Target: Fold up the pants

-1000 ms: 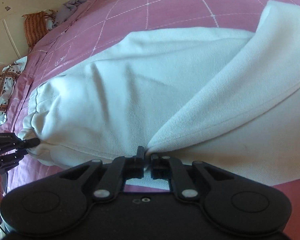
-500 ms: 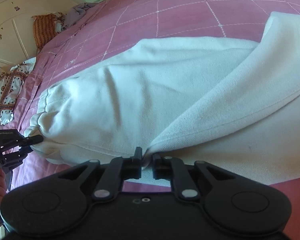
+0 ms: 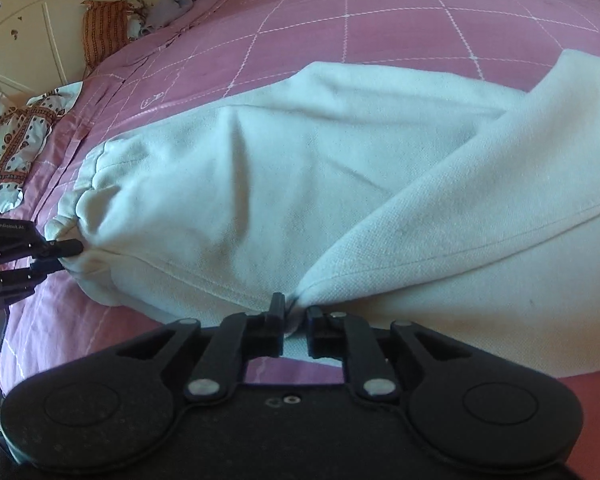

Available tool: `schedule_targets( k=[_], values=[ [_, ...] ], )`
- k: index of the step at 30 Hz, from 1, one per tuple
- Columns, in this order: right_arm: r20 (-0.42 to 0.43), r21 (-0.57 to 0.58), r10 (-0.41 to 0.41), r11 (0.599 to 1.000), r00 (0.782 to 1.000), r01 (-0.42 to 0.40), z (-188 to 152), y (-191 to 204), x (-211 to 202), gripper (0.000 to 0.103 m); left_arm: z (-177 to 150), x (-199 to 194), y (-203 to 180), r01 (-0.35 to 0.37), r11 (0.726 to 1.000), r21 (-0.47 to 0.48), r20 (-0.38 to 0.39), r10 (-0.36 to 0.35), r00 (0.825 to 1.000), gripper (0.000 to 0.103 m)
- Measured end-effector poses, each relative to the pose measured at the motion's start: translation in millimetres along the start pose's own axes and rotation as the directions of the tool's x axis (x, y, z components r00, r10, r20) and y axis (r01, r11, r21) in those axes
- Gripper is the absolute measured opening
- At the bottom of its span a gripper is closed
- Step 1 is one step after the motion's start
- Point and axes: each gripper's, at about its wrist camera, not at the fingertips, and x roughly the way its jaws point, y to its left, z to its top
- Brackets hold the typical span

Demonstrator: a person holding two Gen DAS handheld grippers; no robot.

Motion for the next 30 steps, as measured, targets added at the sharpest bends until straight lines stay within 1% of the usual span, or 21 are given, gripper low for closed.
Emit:
schedule_targets(
  k=[1, 3, 5, 7, 10, 11, 12, 13, 14, 17, 21, 23, 26, 27, 28, 29, 30],
  values=[
    [-0.004, 0.037, 0.020, 0.999, 1.000, -0.020, 2, -5, -5, 0.023, -5, -12, -8, 0.000, 0.999, 0.044, 0.023, -0.001, 1.000, 0.014],
    [0.008, 0.090, 0.047, 0.995, 0.999, -0.047, 5, -15, -19, 0.024, -16, -32, -26, 0.017, 0.990, 0.138, 0.050, -0.024, 0.998, 0.014],
    [0.036, 0.102, 0.050, 0.993, 0.998, -0.053, 4, -28, -35, 0.028, -26, -37, -46, 0.047, 0.979, 0.200, 0.023, -0.053, 0.998, 0.014],
    [0.055, 0.108, 0.027, 0.994, 0.998, -0.033, 4, -41, -45, 0.035, -36, -30, -65, 0.071, 0.972, 0.224, -0.015, -0.070, 0.997, 0.014],
    [0.062, 0.174, -0.009, 0.985, 0.998, -0.002, 5, -71, -53, 0.035, -55, -12, -91, 0.080, 0.963, 0.257, -0.062, -0.066, 0.996, 0.014],
    [0.066, 0.202, -0.018, 0.979, 0.998, 0.004, 5, -82, -56, 0.035, -60, -7, -97, 0.072, 0.959, 0.273, -0.063, -0.057, 0.996, 0.014],
    [0.072, 0.224, -0.026, 0.975, 0.997, 0.010, 4, -92, -60, 0.035, -68, -2, -103, 0.043, 0.951, 0.306, -0.049, -0.029, 0.998, 0.014],
    [0.075, 0.243, -0.037, 0.970, 0.997, 0.018, 4, -102, -63, 0.036, -74, 4, -105, 0.005, 0.943, 0.334, -0.043, 0.010, 0.999, 0.014],
    [0.076, 0.267, -0.052, 0.963, 0.996, 0.030, 3, -114, -65, 0.036, -77, 11, -101, -0.011, 0.943, 0.334, -0.046, 0.028, 0.999, 0.014],
    [0.078, 0.349, -0.063, 0.937, 0.995, 0.032, 3, -144, -69, 0.036, -74, 15, -92, -0.002, 0.955, 0.296, -0.048, 0.017, 0.999, 0.014],
    [0.109, 0.423, -0.081, 0.905, 0.991, 0.028, 13, -169, -62, 0.033, -76, 17, -98, -0.018, 0.950, 0.310, -0.043, 0.033, 0.999, 0.014],
    [0.128, 0.478, -0.088, 0.878, 0.988, 0.016, 21, -179, -53, 0.029, -76, 19, -97, -0.018, 0.952, 0.306, -0.042, 0.033, 0.999, 0.014],
    [0.160, 0.526, -0.115, 0.850, 0.980, 0.014, 32, -190, -43, 0.027, -76, 18, -97, -0.018, 0.951, 0.309, -0.042, 0.033, 0.999, 0.014],
    [0.167, 0.532, -0.127, 0.846, 0.978, 0.019, 35, -191, -40, 0.019, -77, 18, -97, -0.019, 0.950, 0.312, -0.042, 0.034, 0.999, 0.014],
    [0.169, 0.535, -0.147, 0.844, 0.975, 0.035, 38, -193, -38, 0.009, -77, 18, -98, -0.020, 0.949, 0.315, -0.042, 0.035, 0.998, 0.014],
    [0.171, 0.542, -0.162, 0.839, 0.972, 0.044, 39, -194, -35, 0.006, -75, 19, -99, -0.022, 0.948, 0.319, -0.042, 0.038, 0.998, 0.014],
    [0.177, 0.550, -0.159, 0.834, 0.971, 0.036, 38, -195, -36, 0.005, -75, 20, -99, -0.024, 0.946, 0.324, -0.041, 0.040, 0.998, 0.014]
  ],
)
